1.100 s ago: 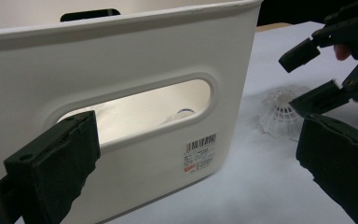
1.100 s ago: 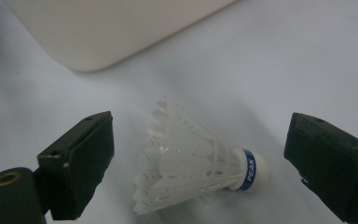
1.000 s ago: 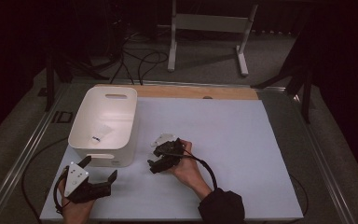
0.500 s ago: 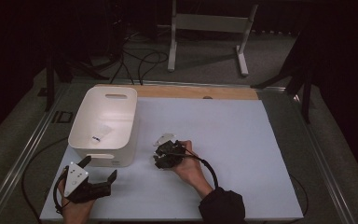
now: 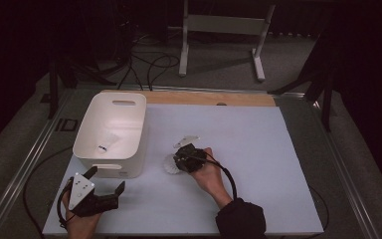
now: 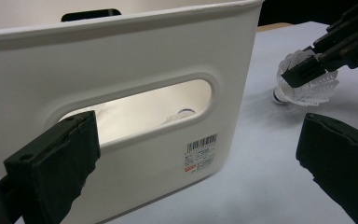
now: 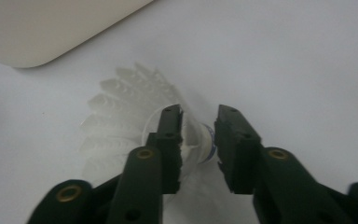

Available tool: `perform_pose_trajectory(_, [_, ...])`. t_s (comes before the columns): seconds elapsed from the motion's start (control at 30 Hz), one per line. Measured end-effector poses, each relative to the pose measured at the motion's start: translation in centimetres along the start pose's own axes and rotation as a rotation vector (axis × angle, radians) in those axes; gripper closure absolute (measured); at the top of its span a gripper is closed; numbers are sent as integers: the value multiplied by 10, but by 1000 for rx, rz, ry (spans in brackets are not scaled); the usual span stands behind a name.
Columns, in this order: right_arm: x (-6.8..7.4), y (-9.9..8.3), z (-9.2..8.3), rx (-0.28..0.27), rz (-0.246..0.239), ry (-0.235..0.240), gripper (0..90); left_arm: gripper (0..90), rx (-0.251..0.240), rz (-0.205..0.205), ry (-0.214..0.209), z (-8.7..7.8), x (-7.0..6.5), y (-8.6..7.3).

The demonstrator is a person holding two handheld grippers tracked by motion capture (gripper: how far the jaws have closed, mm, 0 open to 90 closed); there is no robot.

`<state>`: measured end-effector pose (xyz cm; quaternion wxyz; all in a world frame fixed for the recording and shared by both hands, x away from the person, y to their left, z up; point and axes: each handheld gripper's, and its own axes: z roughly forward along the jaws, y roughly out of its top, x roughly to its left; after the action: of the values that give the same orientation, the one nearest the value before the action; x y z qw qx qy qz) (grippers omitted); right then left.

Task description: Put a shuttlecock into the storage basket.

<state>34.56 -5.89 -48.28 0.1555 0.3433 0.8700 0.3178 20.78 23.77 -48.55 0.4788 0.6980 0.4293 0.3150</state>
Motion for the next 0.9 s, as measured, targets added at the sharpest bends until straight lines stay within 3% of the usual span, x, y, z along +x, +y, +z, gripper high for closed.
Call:
perform_pose_trajectory(0.1, [-3,1,-2,-11,35,24,806,1,0,0,0,0,0,0])
perform_pose_trajectory(0.27, [-3,2,-4,-16,39,26,861,1,0,1,-1,0,0,0])
perform_pose_trajectory(0.9, [-6,6,-16,-62,64,24,891,1,2,2,0,0,0,0])
